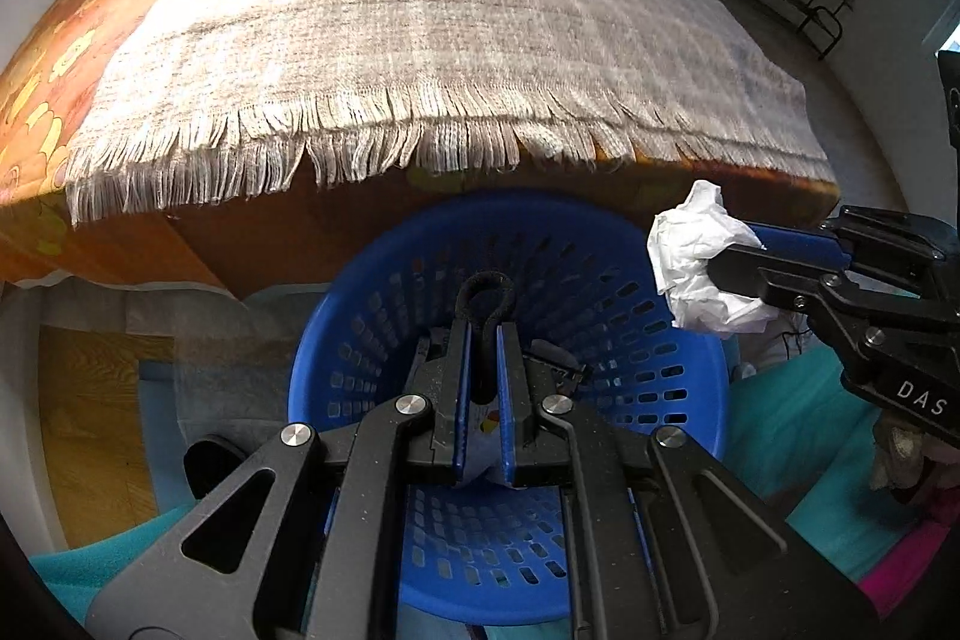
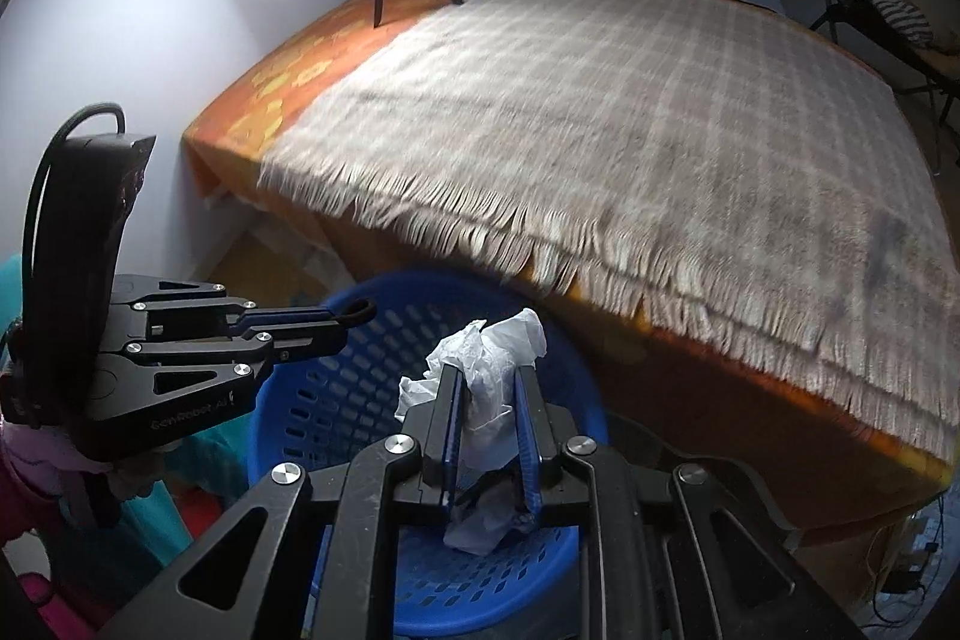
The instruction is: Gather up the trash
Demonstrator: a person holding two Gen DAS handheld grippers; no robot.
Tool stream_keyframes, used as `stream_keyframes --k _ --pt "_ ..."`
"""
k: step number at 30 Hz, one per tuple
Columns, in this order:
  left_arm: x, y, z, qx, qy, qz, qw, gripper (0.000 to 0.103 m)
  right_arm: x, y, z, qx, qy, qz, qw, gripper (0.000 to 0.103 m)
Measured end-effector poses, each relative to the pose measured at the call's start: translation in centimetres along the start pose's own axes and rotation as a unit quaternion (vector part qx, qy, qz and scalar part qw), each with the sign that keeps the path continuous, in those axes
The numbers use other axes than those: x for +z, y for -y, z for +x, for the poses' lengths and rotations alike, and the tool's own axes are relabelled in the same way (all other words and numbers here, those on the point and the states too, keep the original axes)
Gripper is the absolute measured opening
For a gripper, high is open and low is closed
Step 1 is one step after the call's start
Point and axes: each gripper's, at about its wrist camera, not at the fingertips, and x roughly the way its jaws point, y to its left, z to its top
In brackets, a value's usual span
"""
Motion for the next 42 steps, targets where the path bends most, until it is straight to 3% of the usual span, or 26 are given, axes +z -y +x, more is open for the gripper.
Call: stream_keyframes --k 10,14,19,21,23,25,33,42 --pt "-1.1 -0.8 1.5 0.009 -0.014 -0.005 0.9999 0.008 -0.5 0.1 1.3 0.007 -0.019 0.004 1.0 0.022" --pt "-1.3 -1.1 2.2 0.019 -0.016 -0.011 0.9996 0.035 -0.7 0.3 1.8 0.008 -0.027 0.008 1.0 0.027" --pt "-1.7 -1.7 2.8 0.025 -0.019 -0.012 0.9994 0.035 -0.9 0.7 2.2 0.003 -0.036 0.015 0.999 0.049" --pt "-1.7 -1.9 3.0 0.027 -0.021 -0.013 0.9993 0.037 -0.9 0.9 2.3 0.003 -0.038 0.019 0.999 0.05" --pt "-1.7 -2.0 3.1 0.03 -0.018 -0.014 0.9993 0.052 -0.9 1.1 2.5 -0.001 -0.041 0.021 0.999 0.056" --pt "-1.3 -1.9 2.9 0.034 -0.014 -0.015 0.9992 0.056 -1.0 1.2 2.4 -0.006 -0.043 0.024 0.999 0.066" --pt "-0.4 -2.2 2.5 0.044 -0.014 -0.025 0.9986 0.058 -1.0 1.4 2.2 -0.029 -0.047 0.031 0.998 0.087" --pt "-0.2 -1.9 2.3 0.048 -0.014 -0.026 0.9984 0.058 -0.7 2.1 1.5 -0.057 -0.041 0.046 0.996 0.091"
